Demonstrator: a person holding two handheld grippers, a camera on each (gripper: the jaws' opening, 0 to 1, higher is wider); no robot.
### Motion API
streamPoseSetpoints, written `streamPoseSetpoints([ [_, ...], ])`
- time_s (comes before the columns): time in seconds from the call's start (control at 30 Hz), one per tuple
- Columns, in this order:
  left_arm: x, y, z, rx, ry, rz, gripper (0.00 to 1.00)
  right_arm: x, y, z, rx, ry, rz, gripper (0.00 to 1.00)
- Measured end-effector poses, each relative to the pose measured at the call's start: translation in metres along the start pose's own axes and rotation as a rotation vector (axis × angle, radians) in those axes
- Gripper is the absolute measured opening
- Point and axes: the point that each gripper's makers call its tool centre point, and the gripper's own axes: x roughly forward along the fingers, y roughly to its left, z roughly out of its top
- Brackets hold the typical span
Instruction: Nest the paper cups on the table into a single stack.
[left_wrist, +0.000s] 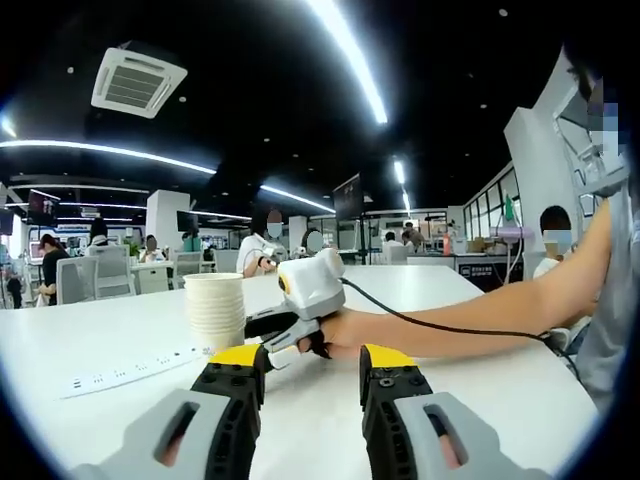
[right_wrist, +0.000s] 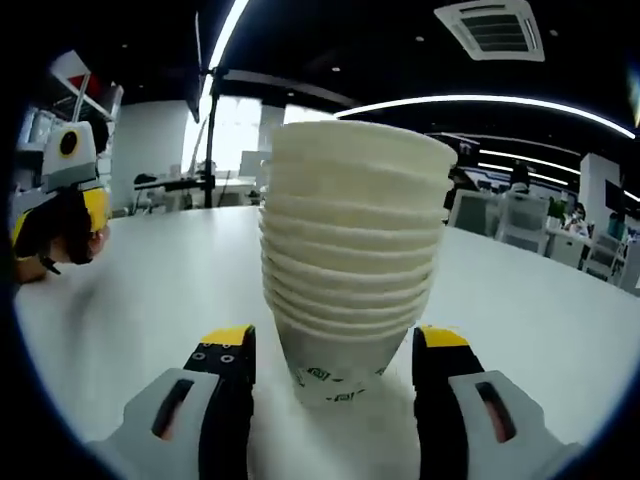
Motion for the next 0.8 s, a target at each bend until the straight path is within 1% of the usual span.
streamPoseSetpoints([
  [0.07,-0.001,0.004,0.003,-0.004,-0.011,0.009,0.41,-0.009,-0.003,0.008,0.001,-0.019,-0.016,0.68],
  [0.1,-0.002,0.003,0.004,-0.005,-0.012,0.009,0.41,-0.017,-0.003,0.012,0.006,-0.026,-0.022,0.68],
  [0.13,-0.002,0.002,0.005,-0.001,-0.015,0.01,0.41,-0.031,0.001,0.012,0.007,-0.029,-0.024,0.69],
  [0.17,-0.003,-0.003,0.007,0.006,-0.02,0.011,0.41,-0.04,0.002,0.014,0.006,-0.033,-0.028,0.7],
  [0.2,-0.003,-0.008,0.01,0.008,-0.026,0.011,0.43,-0.045,0.001,0.018,0.006,-0.038,-0.031,0.71],
  [0.23,-0.002,-0.008,0.011,0.008,-0.026,0.011,0.45,-0.053,0.001,0.02,0.013,-0.045,-0.037,0.71],
  [0.27,-0.002,-0.009,0.014,0.006,-0.025,0.018,0.46,-0.054,-0.003,0.022,0.023,-0.051,-0.043,0.72],
  [0.3,-0.002,-0.008,0.015,0.008,-0.027,0.023,0.47,-0.063,-0.004,0.023,0.03,-0.052,-0.05,0.72],
  [0.37,-0.002,-0.008,0.021,0.015,-0.039,0.031,0.5,-0.086,-0.001,0.028,0.038,-0.05,-0.064,0.72],
  [0.4,-0.003,-0.007,0.026,0.01,-0.054,0.039,0.51,-0.099,0.0,0.031,0.04,-0.059,-0.07,0.72],
  [0.43,-0.003,-0.005,0.028,0.006,-0.058,0.049,0.51,-0.112,0.002,0.036,0.044,-0.069,-0.077,0.73],
  [0.47,-0.004,-0.004,0.03,0.009,-0.06,0.057,0.51,-0.126,0.011,0.038,0.043,-0.071,-0.088,0.74],
  [0.5,-0.005,-0.001,0.035,0.009,-0.063,0.073,0.51,-0.144,0.018,0.045,0.039,-0.086,-0.103,0.75],
  [0.53,-0.006,0.0,0.038,0.008,-0.059,0.091,0.51,-0.138,0.011,0.055,0.033,-0.092,-0.105,0.76],
  [0.57,-0.008,0.0,0.041,0.018,-0.053,0.101,0.52,-0.149,0.012,0.06,0.027,-0.097,-0.111,0.76],
  [0.63,-0.015,-0.005,0.046,0.044,-0.026,0.128,0.52,-0.18,0.016,0.067,0.013,-0.117,-0.127,0.77],
  [0.67,-0.019,-0.008,0.05,0.065,-0.017,0.142,0.53,-0.195,0.022,0.07,0.014,-0.125,-0.136,0.77],
  [0.7,-0.024,-0.011,0.053,0.079,-0.01,0.152,0.53,-0.208,0.025,0.075,0.015,-0.138,-0.148,0.77],
  [0.73,-0.028,-0.015,0.057,0.081,-0.004,0.165,0.54,-0.224,0.024,0.081,0.013,-0.162,-0.163,0.77],
  [0.8,-0.039,-0.024,0.063,0.11,-0.005,0.19,0.56,-0.246,0.034,0.085,0.005,-0.183,-0.184,0.77],
])
